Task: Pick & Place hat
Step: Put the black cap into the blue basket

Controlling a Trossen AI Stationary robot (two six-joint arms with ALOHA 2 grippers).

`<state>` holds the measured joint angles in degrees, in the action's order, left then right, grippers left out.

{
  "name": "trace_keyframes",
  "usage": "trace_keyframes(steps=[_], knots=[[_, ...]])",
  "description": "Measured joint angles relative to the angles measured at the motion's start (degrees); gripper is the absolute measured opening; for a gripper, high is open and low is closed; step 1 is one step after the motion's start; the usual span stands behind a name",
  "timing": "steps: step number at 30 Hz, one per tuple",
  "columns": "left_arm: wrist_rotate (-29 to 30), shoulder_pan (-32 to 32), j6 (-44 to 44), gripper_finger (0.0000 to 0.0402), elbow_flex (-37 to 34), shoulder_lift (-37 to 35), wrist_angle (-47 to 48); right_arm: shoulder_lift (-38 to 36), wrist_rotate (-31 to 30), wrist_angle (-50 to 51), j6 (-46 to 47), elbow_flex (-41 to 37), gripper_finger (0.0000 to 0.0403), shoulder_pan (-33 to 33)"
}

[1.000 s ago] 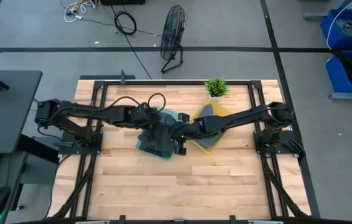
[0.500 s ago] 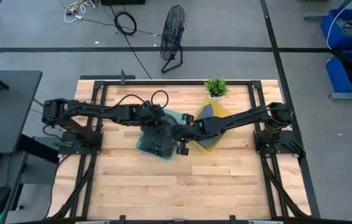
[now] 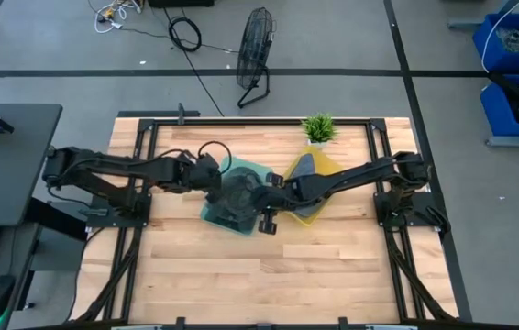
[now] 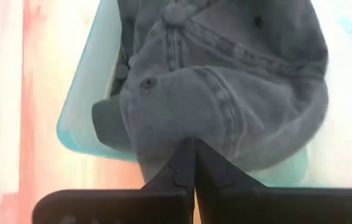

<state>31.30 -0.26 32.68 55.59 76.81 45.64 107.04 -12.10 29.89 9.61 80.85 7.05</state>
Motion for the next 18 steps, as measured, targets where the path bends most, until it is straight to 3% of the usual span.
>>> trace_keyframes(steps=[4,9,18], knots=[[-4.01,-0.01,-0.60,0.0009,-4.44,0.08,-8.06,1.26,0.77,-2.38,0.01,0.07,0.0002,0.00],[-9.83,-0.56,-0.57,0.0006,-10.42,0.08,-17.32,4.68,0.98,-2.08,0.25,0.07,0.0002,-0.07],[-14.70,-0.20,0.12,0.0005,-17.71,0.08,-28.38,9.39,1.66,-11.76,-2.62,-0.06,0.0002,-1.83]])
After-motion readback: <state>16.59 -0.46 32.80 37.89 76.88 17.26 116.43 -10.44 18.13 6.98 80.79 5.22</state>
